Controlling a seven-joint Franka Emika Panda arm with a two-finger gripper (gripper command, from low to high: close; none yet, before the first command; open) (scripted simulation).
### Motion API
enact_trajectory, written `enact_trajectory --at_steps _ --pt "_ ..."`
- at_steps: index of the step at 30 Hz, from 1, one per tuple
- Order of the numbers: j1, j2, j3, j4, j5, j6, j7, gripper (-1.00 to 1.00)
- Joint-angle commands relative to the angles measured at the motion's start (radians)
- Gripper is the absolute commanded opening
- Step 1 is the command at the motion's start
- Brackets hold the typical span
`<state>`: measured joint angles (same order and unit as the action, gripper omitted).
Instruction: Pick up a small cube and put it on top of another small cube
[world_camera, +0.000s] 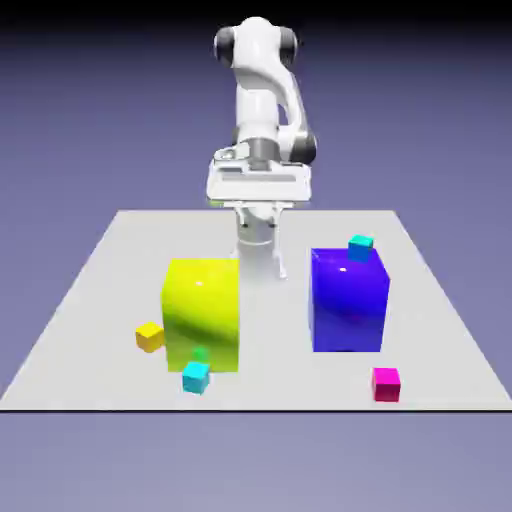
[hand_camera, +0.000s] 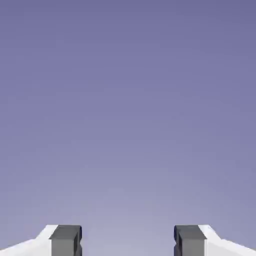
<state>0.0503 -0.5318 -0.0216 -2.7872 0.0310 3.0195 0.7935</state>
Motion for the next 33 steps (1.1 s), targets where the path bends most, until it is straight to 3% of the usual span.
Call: enact_trajectory --at_steps 1,33 --pt "0.032 0.032 -0.018 0.019 0.026 -0.015 0.044 0.0" --pt "1.047 1.045 -0.59 0.625 0.848 -0.479 1.435 0.0"
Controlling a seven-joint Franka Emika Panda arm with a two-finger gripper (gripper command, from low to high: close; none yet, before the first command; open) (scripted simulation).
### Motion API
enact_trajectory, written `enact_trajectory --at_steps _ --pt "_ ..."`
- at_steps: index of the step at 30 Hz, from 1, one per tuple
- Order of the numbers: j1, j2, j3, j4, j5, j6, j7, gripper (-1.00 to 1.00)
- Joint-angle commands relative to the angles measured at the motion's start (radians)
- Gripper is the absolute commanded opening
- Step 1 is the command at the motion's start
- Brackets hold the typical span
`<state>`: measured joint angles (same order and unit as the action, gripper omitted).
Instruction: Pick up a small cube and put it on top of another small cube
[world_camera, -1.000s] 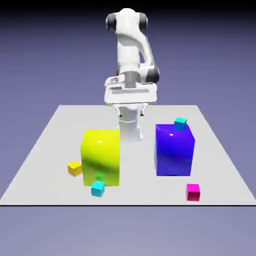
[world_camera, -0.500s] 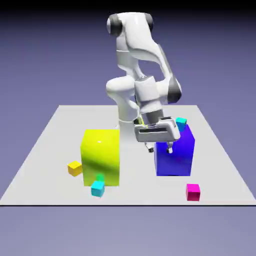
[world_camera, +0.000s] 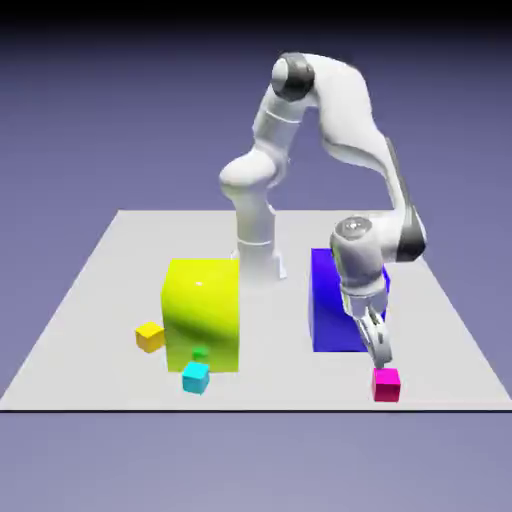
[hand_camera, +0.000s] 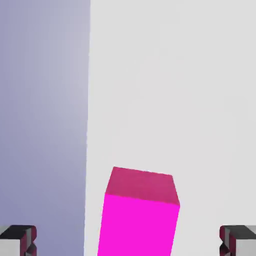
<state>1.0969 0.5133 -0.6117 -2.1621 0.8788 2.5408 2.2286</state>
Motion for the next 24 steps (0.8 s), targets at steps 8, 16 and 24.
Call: enact_trajectory --at_steps 8,16,24 --pt "-0.203 0.033 0.212 0.008 -0.151 0.083 0.112 0.0" --pt "-0.487 0.064 0.502 0.011 -0.362 0.2 0.245 0.0" --pt "-0.727 0.09 0.747 0.013 -0.541 0.299 0.356 -1.0"
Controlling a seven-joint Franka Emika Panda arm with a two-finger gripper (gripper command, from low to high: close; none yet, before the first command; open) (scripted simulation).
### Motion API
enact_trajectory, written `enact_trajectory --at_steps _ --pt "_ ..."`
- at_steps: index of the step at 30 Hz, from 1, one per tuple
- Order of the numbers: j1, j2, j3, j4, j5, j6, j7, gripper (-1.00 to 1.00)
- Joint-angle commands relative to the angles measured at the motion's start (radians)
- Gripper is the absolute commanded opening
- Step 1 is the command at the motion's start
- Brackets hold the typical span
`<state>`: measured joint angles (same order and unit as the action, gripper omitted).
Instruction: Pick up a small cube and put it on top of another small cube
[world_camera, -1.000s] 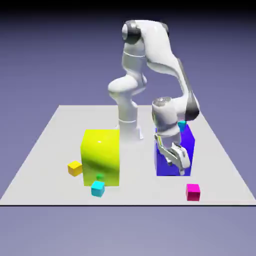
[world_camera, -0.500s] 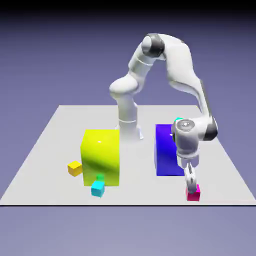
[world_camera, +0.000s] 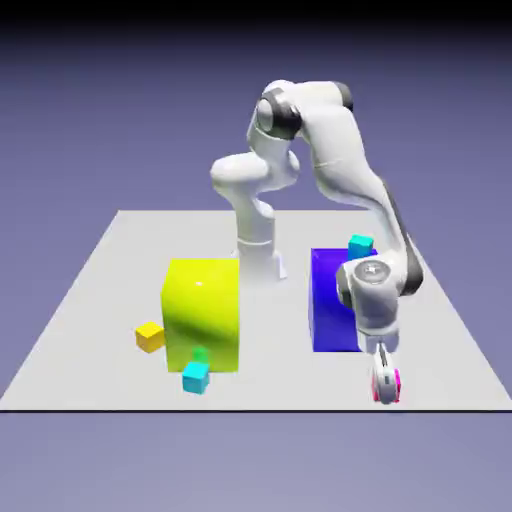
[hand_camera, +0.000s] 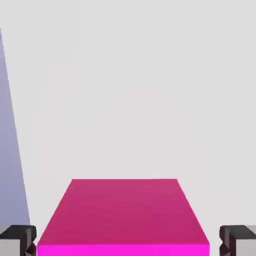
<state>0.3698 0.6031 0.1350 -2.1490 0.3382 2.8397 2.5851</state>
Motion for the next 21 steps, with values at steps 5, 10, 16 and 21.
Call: enact_trajectory --at_steps 5,10,16,21 --pt "0.142 -0.015 -0.145 -0.001 0.106 -0.058 -0.066 -1.0" --pt "0.319 -0.035 -0.326 -0.003 0.238 -0.131 -0.149 -1.0" --pt "0.532 -0.058 -0.543 -0.005 0.396 -0.219 -0.248 -1.0" --pt "0.71 -0.077 -0.724 -0.007 0.528 -0.292 -0.33 -1.0"
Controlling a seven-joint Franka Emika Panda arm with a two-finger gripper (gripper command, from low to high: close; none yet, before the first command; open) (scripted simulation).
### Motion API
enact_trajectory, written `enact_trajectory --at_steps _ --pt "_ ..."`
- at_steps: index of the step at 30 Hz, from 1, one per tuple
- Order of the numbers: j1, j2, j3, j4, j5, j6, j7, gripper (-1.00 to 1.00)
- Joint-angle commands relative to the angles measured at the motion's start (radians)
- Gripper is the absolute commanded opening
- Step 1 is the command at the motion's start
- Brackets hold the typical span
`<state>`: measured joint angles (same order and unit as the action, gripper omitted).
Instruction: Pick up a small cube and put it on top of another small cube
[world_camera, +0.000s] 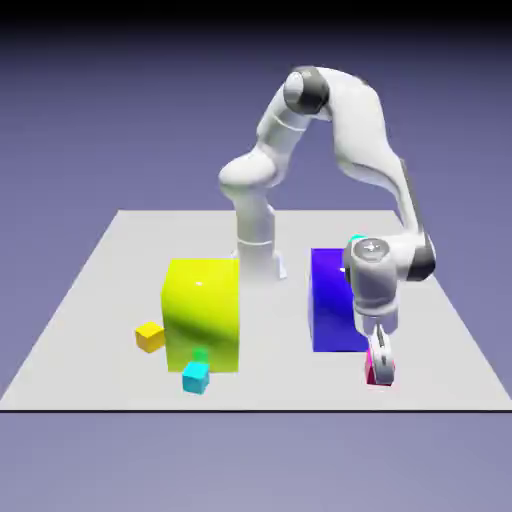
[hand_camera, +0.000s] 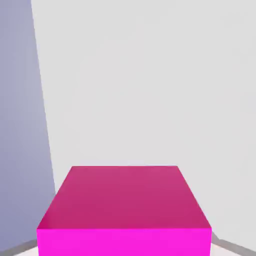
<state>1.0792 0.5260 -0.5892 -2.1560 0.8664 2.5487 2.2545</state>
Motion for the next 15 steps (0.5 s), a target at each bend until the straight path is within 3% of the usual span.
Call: enact_trajectory --at_steps 1,15 --pt "0.03 -0.008 -0.02 0.003 0.013 -0.016 -0.015 -1.0" --pt "-0.42 -0.26 0.018 -0.033 -0.411 -0.124 -0.389 -1.0"
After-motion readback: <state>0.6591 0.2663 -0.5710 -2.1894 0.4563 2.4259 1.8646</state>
